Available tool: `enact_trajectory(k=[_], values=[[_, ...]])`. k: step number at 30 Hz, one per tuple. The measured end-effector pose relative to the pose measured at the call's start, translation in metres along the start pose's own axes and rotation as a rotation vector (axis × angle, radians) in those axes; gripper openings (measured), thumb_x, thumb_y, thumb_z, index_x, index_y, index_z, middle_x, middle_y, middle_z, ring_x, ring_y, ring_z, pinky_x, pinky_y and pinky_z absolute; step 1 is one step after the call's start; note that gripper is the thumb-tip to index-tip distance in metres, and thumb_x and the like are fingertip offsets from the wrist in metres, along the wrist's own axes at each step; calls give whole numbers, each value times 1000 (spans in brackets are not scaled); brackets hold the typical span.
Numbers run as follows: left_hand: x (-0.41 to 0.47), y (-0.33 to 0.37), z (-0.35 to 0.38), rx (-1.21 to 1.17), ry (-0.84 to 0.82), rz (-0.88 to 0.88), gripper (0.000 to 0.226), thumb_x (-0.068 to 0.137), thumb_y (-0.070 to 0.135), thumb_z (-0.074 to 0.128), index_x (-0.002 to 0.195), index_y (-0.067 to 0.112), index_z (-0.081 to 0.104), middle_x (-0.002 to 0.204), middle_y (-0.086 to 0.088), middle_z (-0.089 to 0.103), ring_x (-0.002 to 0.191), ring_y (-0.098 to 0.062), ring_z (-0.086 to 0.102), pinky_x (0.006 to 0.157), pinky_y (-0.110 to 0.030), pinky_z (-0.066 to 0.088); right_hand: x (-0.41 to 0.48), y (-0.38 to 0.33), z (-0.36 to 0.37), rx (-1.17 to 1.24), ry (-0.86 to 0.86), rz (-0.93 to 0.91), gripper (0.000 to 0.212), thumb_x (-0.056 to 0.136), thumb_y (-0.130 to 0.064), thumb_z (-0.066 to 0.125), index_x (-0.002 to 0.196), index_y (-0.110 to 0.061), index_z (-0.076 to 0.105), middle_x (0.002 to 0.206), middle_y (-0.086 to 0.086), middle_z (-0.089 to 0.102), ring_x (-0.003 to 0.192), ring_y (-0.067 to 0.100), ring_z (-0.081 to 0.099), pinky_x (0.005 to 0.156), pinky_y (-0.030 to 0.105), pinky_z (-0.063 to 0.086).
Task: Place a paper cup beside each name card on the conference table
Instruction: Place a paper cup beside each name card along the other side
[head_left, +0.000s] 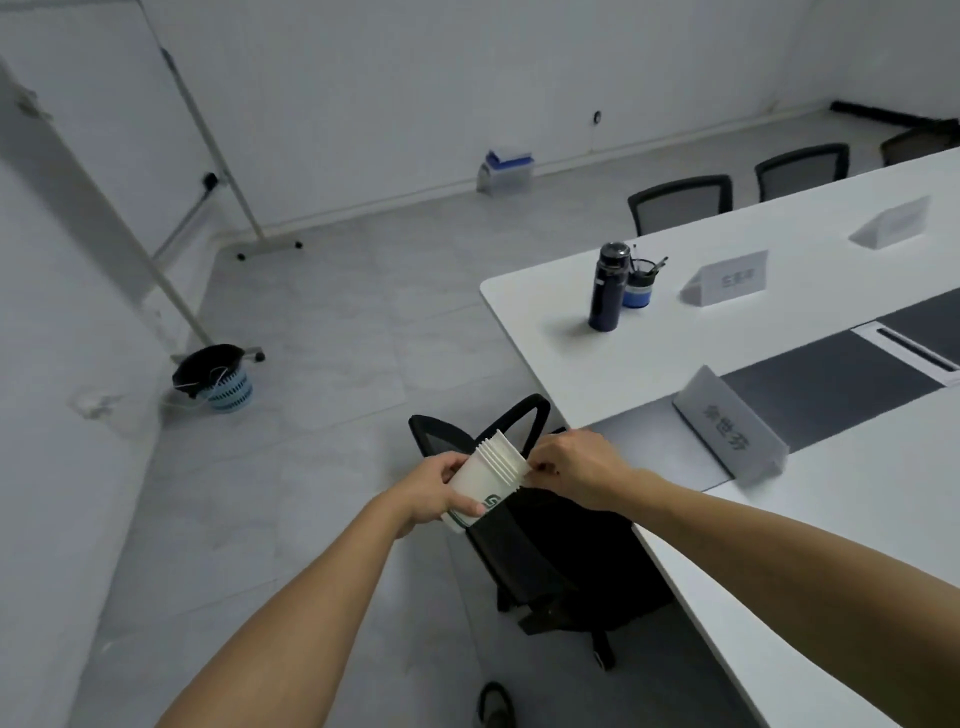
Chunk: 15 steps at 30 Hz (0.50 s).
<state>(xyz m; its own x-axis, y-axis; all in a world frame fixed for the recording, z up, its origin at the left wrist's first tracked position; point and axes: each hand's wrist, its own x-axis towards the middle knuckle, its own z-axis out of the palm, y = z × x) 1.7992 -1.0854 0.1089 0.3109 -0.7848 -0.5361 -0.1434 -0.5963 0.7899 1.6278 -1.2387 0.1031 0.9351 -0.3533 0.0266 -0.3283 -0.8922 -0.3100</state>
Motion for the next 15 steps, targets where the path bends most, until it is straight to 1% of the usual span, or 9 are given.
enact_trajectory(k=[2, 4, 6, 8, 10, 13, 15], values=[[28, 10, -9, 27, -26, 21, 70, 71, -1, 81, 132, 14, 52, 117, -2, 64, 104, -18, 60, 75, -25, 50, 14, 16, -4, -6, -5, 61, 28, 88, -45, 61, 86, -18, 69, 92, -3, 68, 87, 20, 61, 68, 30, 42], [56, 23, -19, 45, -58, 40, 70, 69, -1, 82, 132, 13, 53, 114, -2, 65, 103, -16, 61, 79, -24, 50, 29, 31, -8, 12, -11, 128, 29, 88, -44, 61, 84, -16, 67, 92, -2, 67, 87, 22, 60, 68, 31, 42], [89, 44, -30, 67, -99, 63, 66, 71, -1, 81, 130, 14, 54, 108, 1, 65, 98, -14, 61, 77, -21, 49, 46, 51, -20, 12, 4, 198, 28, 91, -43, 58, 87, -17, 67, 96, -2, 66, 90, 22, 59, 69, 30, 40], [118, 62, -35, 74, -124, 82, 66, 71, -1, 80, 129, 14, 53, 105, 2, 65, 97, -16, 62, 76, -22, 50, 54, 70, -33, 28, 42, 267, 27, 93, -41, 56, 92, -18, 69, 98, -2, 66, 91, 22, 58, 68, 30, 39], [146, 75, -33, 100, -139, 94, 68, 70, 0, 82, 130, 12, 54, 107, -4, 65, 99, -22, 63, 78, -27, 52, 53, 94, -43, 52, 92, 355, 26, 95, -41, 55, 96, -19, 69, 96, -2, 66, 89, 22, 59, 67, 30, 40], [182, 91, -17, 120, -185, 81, 67, 70, -3, 81, 130, 8, 53, 111, -8, 65, 97, -22, 64, 72, -26, 52, 39, 136, -55, 34, 184, 504, 26, 95, -41, 54, 95, -20, 68, 96, -2, 68, 86, 22, 61, 65, 34, 49], [197, 99, -5, 125, -219, 76, 64, 71, 0, 81, 128, 11, 53, 114, -7, 66, 96, -20, 64, 69, -27, 52, 27, 163, -63, 1, 255, 597, 22, 94, -37, 55, 98, -21, 69, 99, -2, 70, 83, 23, 62, 60, 30, 45]])
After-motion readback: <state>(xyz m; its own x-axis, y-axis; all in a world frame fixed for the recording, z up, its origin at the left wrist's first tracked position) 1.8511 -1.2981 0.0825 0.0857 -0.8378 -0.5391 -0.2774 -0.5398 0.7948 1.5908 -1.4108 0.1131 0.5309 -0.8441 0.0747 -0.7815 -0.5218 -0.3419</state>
